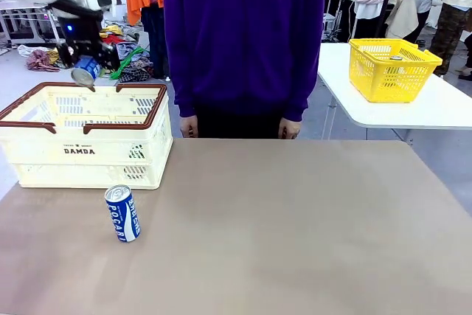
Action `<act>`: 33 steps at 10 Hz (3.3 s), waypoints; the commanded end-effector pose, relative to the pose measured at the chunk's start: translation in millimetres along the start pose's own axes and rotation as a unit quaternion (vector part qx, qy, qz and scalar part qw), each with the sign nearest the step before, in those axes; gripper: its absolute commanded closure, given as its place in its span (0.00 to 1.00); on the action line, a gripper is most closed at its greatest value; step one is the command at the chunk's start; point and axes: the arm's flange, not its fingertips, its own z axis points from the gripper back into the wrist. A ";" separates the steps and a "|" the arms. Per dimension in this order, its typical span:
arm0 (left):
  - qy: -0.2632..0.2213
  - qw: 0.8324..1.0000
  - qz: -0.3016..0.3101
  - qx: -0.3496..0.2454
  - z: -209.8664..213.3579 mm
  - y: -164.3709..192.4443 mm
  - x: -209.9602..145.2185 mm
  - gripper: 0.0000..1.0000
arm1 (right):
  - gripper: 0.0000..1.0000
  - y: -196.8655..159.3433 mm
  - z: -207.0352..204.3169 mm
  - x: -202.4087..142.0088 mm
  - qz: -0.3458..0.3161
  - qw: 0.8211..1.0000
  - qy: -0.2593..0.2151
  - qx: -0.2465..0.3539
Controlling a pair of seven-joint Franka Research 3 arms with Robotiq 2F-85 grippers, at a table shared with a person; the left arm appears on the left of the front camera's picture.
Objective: Place the drinks into the Shopping basket.
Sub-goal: Pick up one drink and place it into the Shopping basket.
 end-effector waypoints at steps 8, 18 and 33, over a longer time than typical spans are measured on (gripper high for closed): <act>0.065 0.994 0.084 -0.003 -129.4 23.9 -13.7 1.00 | 0.00 6.2 0.0 -0.9 -0.006 1.000 0.001 0.005; 0.085 0.993 0.080 -0.010 -145.5 17.0 -7.6 0.00 | 0.00 6.2 0.0 -0.9 -0.006 1.000 0.001 0.005; 0.079 0.831 0.036 -0.550 21.0 156.5 -224.7 0.00 | 0.00 6.2 0.0 -0.9 -0.006 1.000 0.001 0.005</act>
